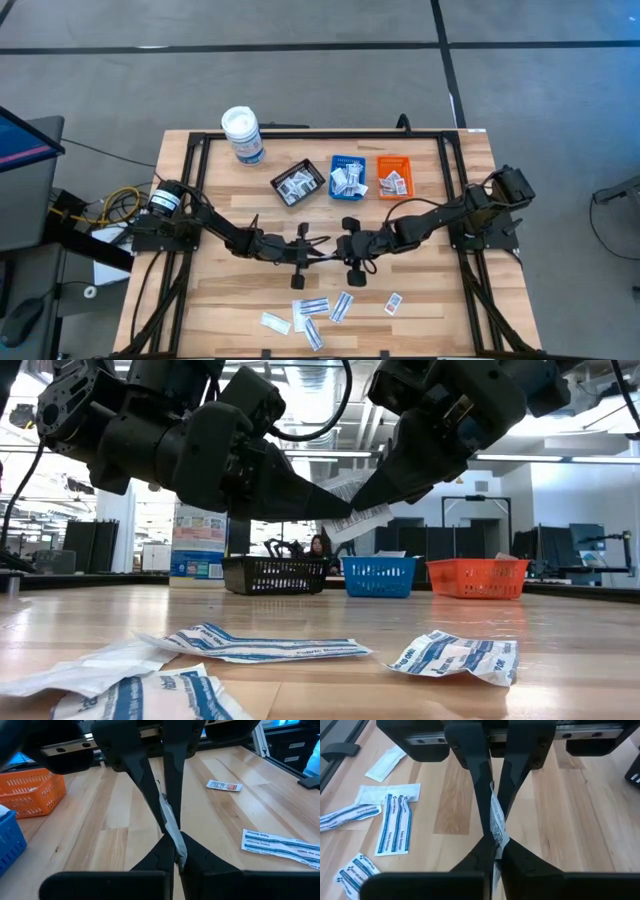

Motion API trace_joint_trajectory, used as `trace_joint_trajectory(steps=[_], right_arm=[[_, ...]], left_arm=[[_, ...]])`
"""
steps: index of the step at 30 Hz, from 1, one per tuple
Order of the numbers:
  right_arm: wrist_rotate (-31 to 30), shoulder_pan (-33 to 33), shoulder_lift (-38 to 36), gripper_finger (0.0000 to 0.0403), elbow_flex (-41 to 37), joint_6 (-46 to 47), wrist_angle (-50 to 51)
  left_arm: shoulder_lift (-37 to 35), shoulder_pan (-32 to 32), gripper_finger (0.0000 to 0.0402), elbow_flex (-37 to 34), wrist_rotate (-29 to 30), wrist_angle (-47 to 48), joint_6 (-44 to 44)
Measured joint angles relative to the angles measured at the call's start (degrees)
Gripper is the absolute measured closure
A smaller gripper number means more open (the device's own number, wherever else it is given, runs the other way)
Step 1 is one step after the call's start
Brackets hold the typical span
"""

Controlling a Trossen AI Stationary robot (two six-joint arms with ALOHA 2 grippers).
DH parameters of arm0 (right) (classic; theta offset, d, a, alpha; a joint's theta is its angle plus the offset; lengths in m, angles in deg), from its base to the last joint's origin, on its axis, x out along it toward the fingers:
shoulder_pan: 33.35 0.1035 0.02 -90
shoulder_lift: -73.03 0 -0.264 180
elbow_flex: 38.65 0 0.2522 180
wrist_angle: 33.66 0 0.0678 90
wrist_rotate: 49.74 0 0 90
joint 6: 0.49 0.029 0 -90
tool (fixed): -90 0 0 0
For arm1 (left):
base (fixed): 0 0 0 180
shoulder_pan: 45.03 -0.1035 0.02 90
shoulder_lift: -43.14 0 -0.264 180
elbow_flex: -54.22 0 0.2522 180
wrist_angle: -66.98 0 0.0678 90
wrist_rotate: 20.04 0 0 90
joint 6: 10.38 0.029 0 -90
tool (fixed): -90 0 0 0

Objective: Pick & Place First Aid Supplies
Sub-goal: Put the black towelette pack into the black bin

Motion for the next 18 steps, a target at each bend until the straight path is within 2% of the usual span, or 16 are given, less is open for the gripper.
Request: trace_joint_trajectory(steps=[5,14,18], right_arm=[[-0.16,0.01,-0.49,0.0394,0.00,-0.06,0.80],[-1.70,1.25,-5.53,0.0395,0.04,0.71,6.19],[-2.04,1.98,-5.77,0.0395,0.00,0.67,7.98]], left_arm=[[0.00,0.00,0.0392,0.02,-0.06,0.15,-0.02],[-0.28,-0.11,0.0392,0.31,0.01,-0.02,-0.11],[0.21,0.12,0.0392,-0.36,-1.38,2.99,0.04]])
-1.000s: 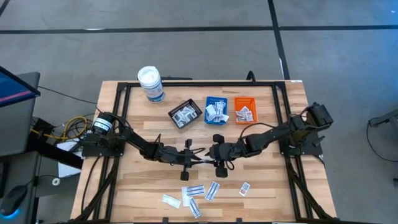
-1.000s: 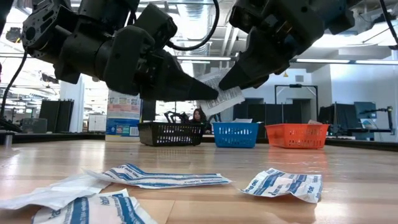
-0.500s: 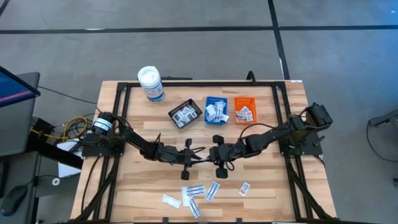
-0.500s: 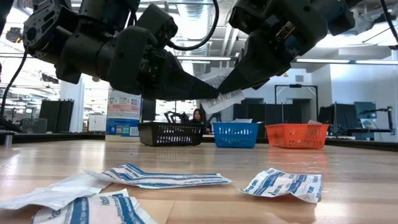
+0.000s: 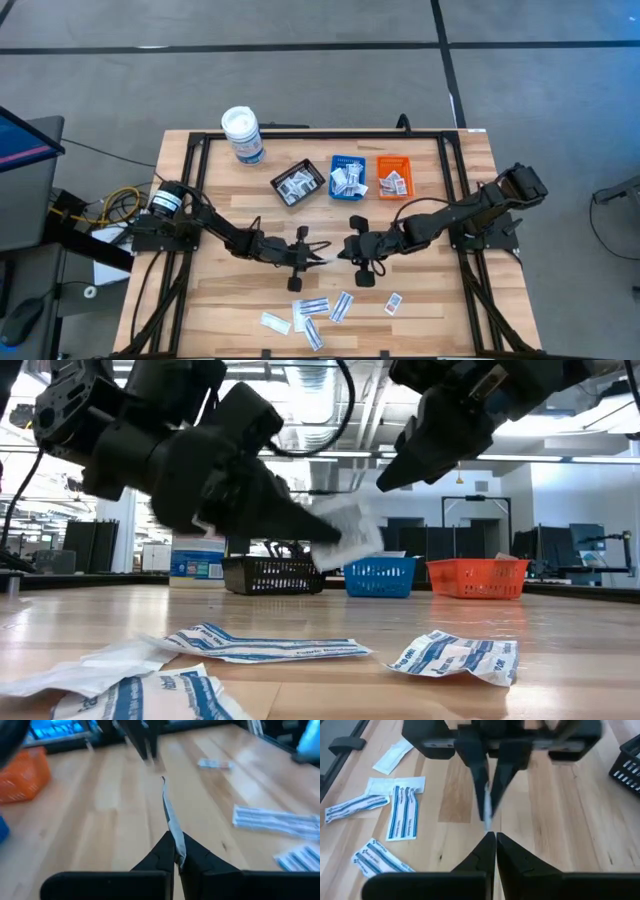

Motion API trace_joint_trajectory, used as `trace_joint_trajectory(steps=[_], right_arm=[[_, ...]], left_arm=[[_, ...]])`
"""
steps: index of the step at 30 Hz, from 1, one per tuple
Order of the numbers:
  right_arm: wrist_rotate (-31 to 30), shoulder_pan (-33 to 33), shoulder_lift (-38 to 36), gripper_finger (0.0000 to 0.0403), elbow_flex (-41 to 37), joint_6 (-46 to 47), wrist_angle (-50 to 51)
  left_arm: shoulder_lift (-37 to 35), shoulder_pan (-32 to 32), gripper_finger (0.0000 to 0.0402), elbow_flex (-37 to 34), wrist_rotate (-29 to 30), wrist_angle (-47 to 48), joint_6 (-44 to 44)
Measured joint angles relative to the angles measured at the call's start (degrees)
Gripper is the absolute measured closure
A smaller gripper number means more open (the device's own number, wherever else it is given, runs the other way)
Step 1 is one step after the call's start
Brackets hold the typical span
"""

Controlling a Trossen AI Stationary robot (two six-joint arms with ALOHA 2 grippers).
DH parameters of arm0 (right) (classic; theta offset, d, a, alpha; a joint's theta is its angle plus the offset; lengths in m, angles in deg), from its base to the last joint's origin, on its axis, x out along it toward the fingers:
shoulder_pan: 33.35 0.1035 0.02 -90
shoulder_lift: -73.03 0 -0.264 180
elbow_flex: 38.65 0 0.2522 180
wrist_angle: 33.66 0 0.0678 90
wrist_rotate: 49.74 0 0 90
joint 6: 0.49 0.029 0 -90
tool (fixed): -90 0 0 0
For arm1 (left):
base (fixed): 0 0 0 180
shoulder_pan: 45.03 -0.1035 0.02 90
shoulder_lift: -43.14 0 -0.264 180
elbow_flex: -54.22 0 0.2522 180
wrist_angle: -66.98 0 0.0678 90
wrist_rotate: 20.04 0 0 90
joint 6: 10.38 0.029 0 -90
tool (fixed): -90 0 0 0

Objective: Pick & Place First Aid Supplies
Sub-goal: Put the black towelette pack into the black bin

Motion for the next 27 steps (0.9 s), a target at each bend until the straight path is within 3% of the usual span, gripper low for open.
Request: trace_joint_trajectory(steps=[15,17,22,27], right_arm=[[-0.10,0.34,-0.02,0.0371,0.00,-0.13,0.55],[0.00,0.32,-0.02,0.0365,0.00,-0.04,0.71],[0.07,0.32,0.00,0.0359,0.00,4.19,2.21],[0.24,0.32,0.05,0.0359,0.00,4.81,3.32]], left_arm=[[-0.18,0.01,0.0391,0.25,1.88,-0.67,-0.04],[-0.18,0.09,0.0392,0.25,7.18,-0.44,-0.03],[-3.05,-0.79,0.0387,0.27,29.79,6.73,4.80],[-10.50,-4.46,0.0392,0.27,39.26,20.81,5.62]])
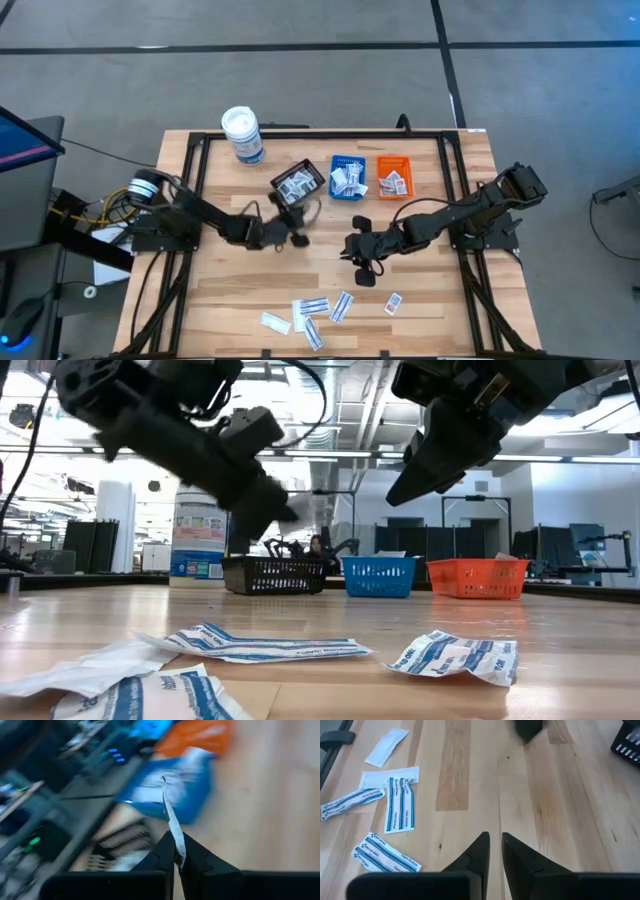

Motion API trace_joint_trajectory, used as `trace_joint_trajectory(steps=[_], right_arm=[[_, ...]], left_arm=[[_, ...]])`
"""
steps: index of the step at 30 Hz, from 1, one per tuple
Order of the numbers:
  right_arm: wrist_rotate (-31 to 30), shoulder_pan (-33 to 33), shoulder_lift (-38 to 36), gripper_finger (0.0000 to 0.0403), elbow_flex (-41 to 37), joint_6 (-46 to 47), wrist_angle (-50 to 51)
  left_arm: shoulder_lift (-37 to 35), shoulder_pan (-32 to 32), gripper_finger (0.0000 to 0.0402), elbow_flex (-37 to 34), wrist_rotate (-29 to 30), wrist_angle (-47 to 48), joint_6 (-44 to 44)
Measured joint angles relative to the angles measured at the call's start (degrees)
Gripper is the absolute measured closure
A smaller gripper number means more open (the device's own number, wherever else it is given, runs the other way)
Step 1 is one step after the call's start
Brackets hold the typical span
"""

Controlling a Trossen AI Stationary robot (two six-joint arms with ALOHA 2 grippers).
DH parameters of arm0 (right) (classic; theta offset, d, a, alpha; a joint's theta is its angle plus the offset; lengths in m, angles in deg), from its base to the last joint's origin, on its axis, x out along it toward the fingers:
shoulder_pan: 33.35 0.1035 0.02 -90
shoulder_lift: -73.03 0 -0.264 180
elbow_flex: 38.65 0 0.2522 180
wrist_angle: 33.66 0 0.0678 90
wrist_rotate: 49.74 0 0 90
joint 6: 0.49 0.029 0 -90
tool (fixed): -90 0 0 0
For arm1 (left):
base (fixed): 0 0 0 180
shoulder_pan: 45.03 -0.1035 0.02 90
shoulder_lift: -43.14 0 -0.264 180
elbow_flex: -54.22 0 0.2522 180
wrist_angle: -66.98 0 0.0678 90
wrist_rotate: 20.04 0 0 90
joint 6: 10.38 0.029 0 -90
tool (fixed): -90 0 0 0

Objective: Pick & Place First Aid Supplies
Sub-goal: Put the black towelette pack into the black bin, then put the blue bandage into the blue bin

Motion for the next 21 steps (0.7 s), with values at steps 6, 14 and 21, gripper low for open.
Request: trace_joint_trajectory(steps=[6,14,21], right_arm=[[0.00,0.00,0.00,0.0359,0.00,0.00,-0.16],[0.02,0.00,0.03,0.0359,0.00,0.17,-0.29],[0.02,0.00,0.04,0.0359,0.00,0.17,-0.27]], left_arm=[[-6.74,-9.17,0.0377,0.06,-1.53,2.78,-0.02],[-4.03,-17.91,0.0343,0.06,-9.52,8.19,-8.36],[-2.31,-16.14,0.0288,0.04,-9.60,6.31,-10.40]])
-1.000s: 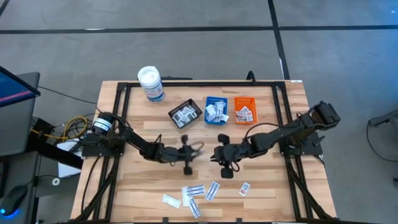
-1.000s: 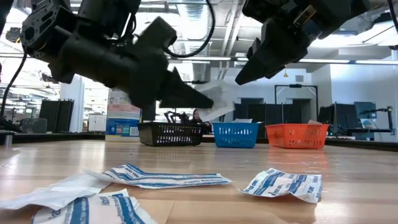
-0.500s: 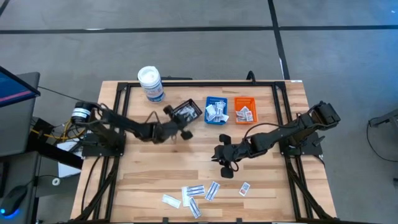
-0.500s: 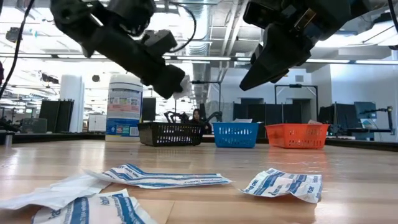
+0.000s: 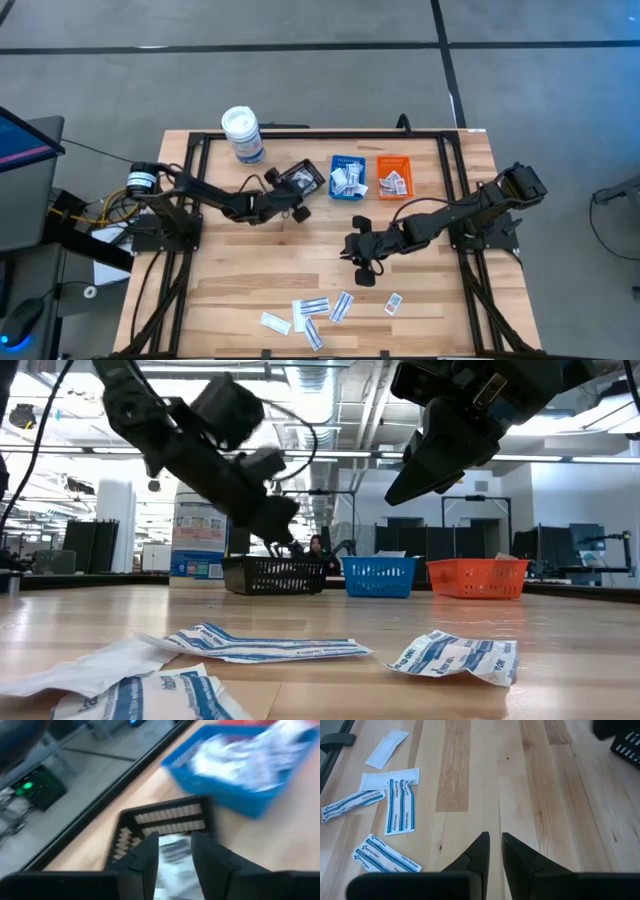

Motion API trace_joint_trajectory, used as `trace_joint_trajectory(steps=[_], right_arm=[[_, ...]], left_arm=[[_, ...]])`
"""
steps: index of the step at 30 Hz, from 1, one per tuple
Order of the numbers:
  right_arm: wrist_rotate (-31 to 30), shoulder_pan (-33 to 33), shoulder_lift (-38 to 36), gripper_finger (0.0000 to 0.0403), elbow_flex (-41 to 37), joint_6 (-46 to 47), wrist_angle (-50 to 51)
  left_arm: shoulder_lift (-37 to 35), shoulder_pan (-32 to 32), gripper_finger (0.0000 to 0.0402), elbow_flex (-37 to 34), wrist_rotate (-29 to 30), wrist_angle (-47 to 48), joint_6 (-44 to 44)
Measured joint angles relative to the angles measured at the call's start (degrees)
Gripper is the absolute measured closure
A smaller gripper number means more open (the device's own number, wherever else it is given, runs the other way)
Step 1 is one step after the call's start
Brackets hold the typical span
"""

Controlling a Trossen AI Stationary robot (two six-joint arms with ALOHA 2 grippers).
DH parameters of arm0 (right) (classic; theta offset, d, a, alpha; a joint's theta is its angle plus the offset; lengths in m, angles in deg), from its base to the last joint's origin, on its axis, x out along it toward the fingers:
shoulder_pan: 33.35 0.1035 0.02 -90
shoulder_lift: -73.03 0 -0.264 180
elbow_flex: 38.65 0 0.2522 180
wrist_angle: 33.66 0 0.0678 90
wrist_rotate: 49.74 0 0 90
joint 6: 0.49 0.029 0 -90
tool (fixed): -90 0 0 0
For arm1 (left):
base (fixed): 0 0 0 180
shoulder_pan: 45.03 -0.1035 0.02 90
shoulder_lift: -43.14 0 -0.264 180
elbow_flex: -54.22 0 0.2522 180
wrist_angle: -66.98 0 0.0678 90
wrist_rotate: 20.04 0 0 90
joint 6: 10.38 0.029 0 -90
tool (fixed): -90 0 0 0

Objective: Pick & Place First Aid Supplies
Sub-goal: Put the blue bandage into the blue bin

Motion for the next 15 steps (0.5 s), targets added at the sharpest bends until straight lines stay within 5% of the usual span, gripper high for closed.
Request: trace_joint_trajectory(steps=[4,10,15], right_arm=[[0.00,0.00,0.00,0.0359,0.00,0.00,0.07],[0.06,0.05,0.00,0.0359,0.00,0.51,0.05],[0.24,1.20,0.44,0.0357,0.00,3.67,-0.29]], left_arm=[[-1.85,5.02,0.0276,0.04,-2.99,-3.16,-0.41],[-3.08,15.03,0.0280,0.07,-19.25,-4.38,-9.62],[-2.23,24.08,0.0284,-0.04,-22.06,-3.91,-11.65]])
